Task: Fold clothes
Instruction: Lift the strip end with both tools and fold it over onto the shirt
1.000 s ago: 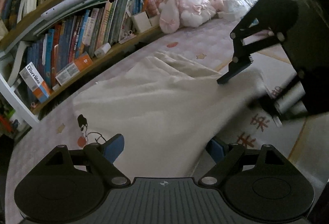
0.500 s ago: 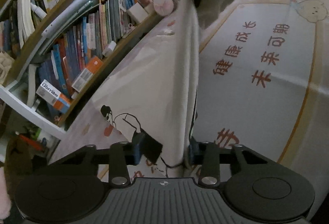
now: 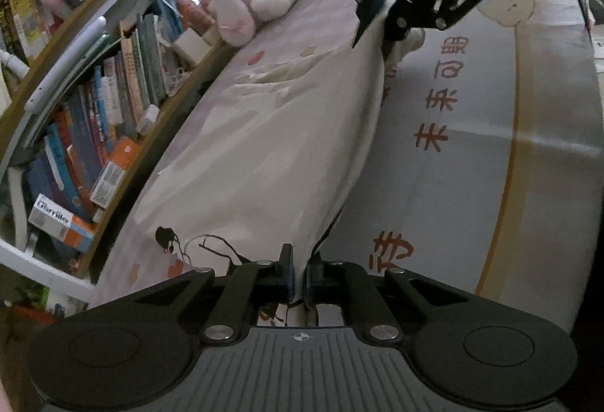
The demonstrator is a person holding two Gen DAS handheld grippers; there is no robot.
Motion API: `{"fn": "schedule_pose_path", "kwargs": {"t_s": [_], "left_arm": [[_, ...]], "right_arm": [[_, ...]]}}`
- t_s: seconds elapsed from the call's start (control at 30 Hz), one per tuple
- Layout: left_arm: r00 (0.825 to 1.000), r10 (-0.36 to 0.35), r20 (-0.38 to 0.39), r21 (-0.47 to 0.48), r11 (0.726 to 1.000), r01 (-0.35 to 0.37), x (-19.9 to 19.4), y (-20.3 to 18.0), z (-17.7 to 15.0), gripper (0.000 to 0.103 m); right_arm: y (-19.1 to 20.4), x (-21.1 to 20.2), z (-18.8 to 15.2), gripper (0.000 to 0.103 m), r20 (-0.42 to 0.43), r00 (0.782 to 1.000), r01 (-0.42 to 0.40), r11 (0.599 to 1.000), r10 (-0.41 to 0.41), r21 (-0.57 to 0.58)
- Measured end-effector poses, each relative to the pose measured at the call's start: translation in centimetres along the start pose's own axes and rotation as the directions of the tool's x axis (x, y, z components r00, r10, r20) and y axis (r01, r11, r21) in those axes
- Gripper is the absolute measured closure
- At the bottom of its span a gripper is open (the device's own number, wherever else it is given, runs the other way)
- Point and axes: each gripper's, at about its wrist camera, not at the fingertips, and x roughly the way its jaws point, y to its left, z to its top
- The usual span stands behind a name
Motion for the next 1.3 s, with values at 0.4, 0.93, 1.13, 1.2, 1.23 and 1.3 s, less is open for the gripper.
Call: {"fn": "schedule_pose_path", "kwargs": {"t_s": [0.4, 0.93, 1.13, 1.2, 1.23, 1.3], "left_arm": [[0.905, -0.423, 0.044, -0.172, 0.889, 0.424, -6.6, 4.9, 0.1, 0.099], [0.952, -0.272, 0.143, -0.361, 0.881, 0.306, -4.8, 15.5, 3.3, 0.098], [0.95, -0.303, 0.08, -0.41, 0.858, 0.308, 1.9, 18.0, 3.1, 0.094], [0.946, -0.319, 0.058, -0.429, 0.848, 0.312, 4.0, 18.4, 3.2, 0.092], [0.944, -0.327, 0.05, -0.442, 0.84, 0.314, 5.0, 18.6, 3.1, 0.092], [0.94, -0.339, 0.042, -0.472, 0.822, 0.318, 6.6, 19.1, 2.8, 0.092]], "right_arm": [[-4.4, -6.4, 0.3, 0.095, 0.07, 0.91, -0.408, 0.86, 0.408, 0.307], [-14.1, -6.2, 4.1, 0.095, 0.147, 0.955, -0.29, 0.912, 0.257, 0.29], [-17.0, 0.3, 5.0, 0.095, 0.093, 0.961, -0.277, 0.911, 0.261, 0.304], [-17.3, 2.8, 5.1, 0.095, 0.065, 0.962, -0.272, 0.915, 0.265, 0.299], [-17.5, 4.1, 5.1, 0.095, 0.056, 0.962, -0.272, 0.913, 0.268, 0.305], [-18.0, 6.0, 5.0, 0.095, 0.046, 0.961, -0.273, 0.904, 0.274, 0.328]]}}
